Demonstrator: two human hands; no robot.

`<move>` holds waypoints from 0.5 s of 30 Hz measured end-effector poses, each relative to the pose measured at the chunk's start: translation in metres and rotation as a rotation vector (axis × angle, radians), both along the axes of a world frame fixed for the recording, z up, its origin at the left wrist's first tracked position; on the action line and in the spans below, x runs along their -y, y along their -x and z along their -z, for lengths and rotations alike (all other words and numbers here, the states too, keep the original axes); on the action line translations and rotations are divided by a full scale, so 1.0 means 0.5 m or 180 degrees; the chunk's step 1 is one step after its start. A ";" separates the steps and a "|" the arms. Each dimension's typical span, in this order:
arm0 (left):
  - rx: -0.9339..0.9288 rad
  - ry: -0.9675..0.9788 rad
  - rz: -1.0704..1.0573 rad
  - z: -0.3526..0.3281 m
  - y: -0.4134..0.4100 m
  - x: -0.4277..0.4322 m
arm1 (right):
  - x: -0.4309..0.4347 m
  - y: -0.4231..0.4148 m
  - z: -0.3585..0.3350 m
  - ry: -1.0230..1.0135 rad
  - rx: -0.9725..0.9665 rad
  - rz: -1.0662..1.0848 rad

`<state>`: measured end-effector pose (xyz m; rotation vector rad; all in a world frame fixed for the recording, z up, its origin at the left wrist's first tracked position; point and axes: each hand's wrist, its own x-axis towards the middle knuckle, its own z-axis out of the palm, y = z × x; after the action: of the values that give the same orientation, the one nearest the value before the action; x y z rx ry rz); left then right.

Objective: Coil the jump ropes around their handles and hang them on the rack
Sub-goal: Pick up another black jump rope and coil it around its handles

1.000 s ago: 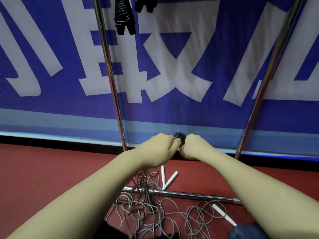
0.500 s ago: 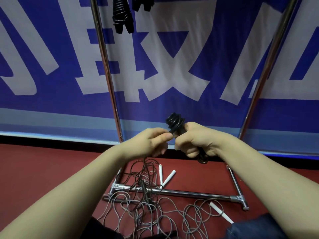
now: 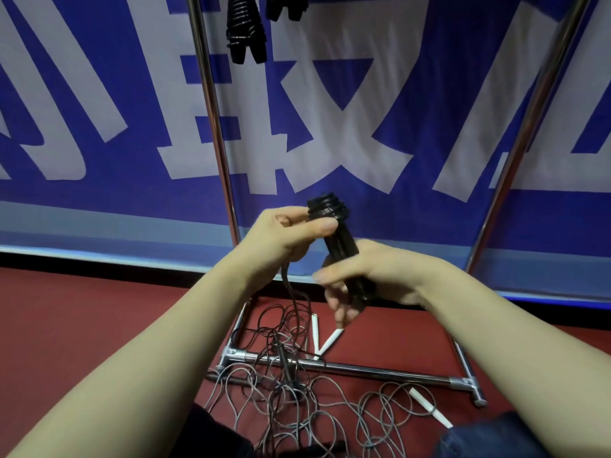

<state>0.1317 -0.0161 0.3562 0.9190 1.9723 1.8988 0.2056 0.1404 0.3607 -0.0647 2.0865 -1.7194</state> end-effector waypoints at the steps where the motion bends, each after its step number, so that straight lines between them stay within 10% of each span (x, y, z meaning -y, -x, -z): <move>1: 0.0026 -0.0017 -0.0148 -0.002 0.003 0.005 | 0.002 0.005 0.007 -0.0290 -0.0210 0.0219; 6: 0.0269 -0.0176 -0.0985 0.013 0.006 -0.015 | 0.036 0.018 0.022 -0.2211 -0.1629 0.1723; 15: 0.0414 -0.0244 -0.1751 0.023 -0.021 -0.065 | 0.043 0.051 0.025 -0.3949 -0.2163 0.1703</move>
<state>0.1422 0.0166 0.3446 0.2621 2.2429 2.2529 0.1800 0.1189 0.3483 0.3527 3.5412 -0.2664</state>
